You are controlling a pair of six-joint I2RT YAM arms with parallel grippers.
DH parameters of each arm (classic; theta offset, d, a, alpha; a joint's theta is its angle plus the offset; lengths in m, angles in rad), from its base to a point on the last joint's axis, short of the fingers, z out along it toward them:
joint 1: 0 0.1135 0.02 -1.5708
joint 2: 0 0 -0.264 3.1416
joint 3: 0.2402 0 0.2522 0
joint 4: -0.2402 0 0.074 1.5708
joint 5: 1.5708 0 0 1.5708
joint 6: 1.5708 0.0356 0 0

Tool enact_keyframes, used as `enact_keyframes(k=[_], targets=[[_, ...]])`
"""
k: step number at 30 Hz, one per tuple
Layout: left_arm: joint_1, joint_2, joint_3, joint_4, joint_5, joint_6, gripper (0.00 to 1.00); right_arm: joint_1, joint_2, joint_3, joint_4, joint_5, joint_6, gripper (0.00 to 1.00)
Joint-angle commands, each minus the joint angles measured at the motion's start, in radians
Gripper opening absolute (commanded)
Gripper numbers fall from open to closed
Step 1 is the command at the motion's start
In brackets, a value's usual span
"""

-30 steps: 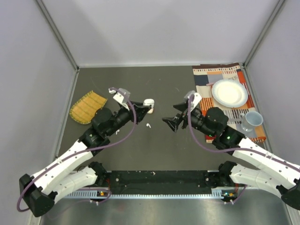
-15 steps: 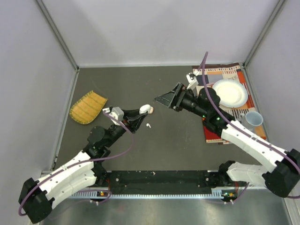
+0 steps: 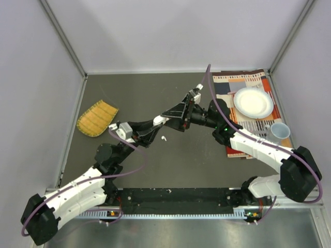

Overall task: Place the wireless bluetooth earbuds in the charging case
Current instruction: Pass from the left arm to the right

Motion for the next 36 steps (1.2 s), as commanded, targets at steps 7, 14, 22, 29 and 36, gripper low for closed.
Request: enact_keyframes(k=[7, 14, 22, 29, 36], targets=[[-0.003, 0.031, 0.011, 0.088, 0.023, 0.005, 0.00, 0.002, -0.005, 0.013, 0.075, -0.094, 0.108, 0.75], [-0.003, 0.042, 0.015, 0.088, 0.043, -0.003, 0.00, 0.002, 0.004, 0.002, 0.124, -0.090, 0.123, 0.66], [-0.003, 0.039, 0.021, 0.072, 0.083, -0.020, 0.00, 0.002, 0.025, -0.008, 0.171, -0.104, 0.143, 0.55], [-0.003, 0.042, 0.017, 0.074, 0.089, -0.032, 0.00, 0.002, 0.027, -0.020, 0.205, -0.104, 0.148, 0.33], [-0.003, 0.040, 0.034, 0.019, 0.102, -0.052, 0.05, 0.000, 0.037, -0.015, 0.237, -0.114, 0.145, 0.14]])
